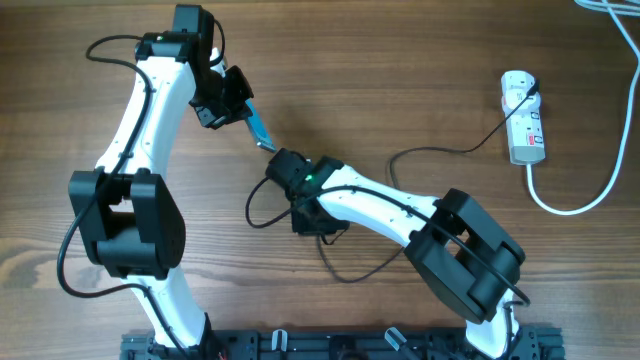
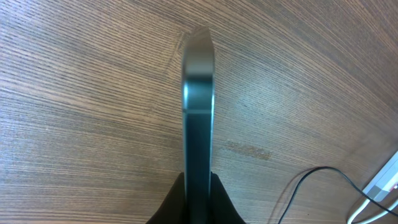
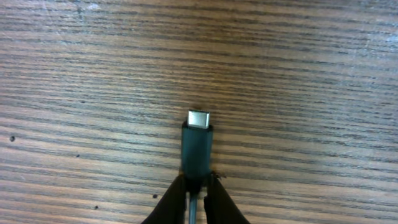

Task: Plug charger to phone and switch on socket
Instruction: 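Lift the plug with the right gripper toward the phone's bottom port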

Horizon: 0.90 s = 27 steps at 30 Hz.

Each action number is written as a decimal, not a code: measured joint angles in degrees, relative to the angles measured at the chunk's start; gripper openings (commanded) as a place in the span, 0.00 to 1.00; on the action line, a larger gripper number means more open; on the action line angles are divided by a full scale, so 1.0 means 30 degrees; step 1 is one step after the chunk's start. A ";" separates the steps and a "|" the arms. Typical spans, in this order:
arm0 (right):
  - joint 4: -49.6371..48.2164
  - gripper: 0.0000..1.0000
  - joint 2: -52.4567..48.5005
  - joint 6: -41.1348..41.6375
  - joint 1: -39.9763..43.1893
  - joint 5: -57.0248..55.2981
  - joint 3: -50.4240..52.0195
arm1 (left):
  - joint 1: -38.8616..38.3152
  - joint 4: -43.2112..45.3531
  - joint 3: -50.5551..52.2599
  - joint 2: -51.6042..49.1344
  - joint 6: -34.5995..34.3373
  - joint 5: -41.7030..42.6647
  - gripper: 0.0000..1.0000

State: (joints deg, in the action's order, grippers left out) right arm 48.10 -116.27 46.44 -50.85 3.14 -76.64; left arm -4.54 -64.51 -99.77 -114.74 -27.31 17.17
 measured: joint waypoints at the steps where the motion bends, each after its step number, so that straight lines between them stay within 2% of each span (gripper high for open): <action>1: -0.0066 0.21 0.0000 0.0000 -0.0007 0.0029 -0.0007 | 0.0000 -0.0007 0.0000 0.0000 0.0000 0.0000 0.04; 8: -0.0117 0.15 0.0000 0.0007 0.0000 0.0073 -0.0007 | 0.0000 -0.0073 0.0000 0.0000 0.0000 0.0000 0.04; 14: -0.0109 0.14 0.0000 0.0007 0.0000 0.0015 -0.0007 | 0.0000 -0.0109 0.0000 0.0000 0.0000 0.0000 0.04; 23: -0.0138 0.05 0.0000 0.0007 0.0000 0.0007 -0.0007 | 0.0000 -0.0146 0.0000 0.0000 0.0000 0.0000 0.04; 27: -0.0138 0.04 0.0000 0.0007 0.0000 0.0007 -0.0007 | 0.0000 -0.0146 0.0000 0.0000 0.0000 0.0000 0.04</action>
State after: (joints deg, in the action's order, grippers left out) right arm 47.68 -116.27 46.46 -50.85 3.16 -76.66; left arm -4.54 -64.95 -99.77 -114.74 -27.31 17.17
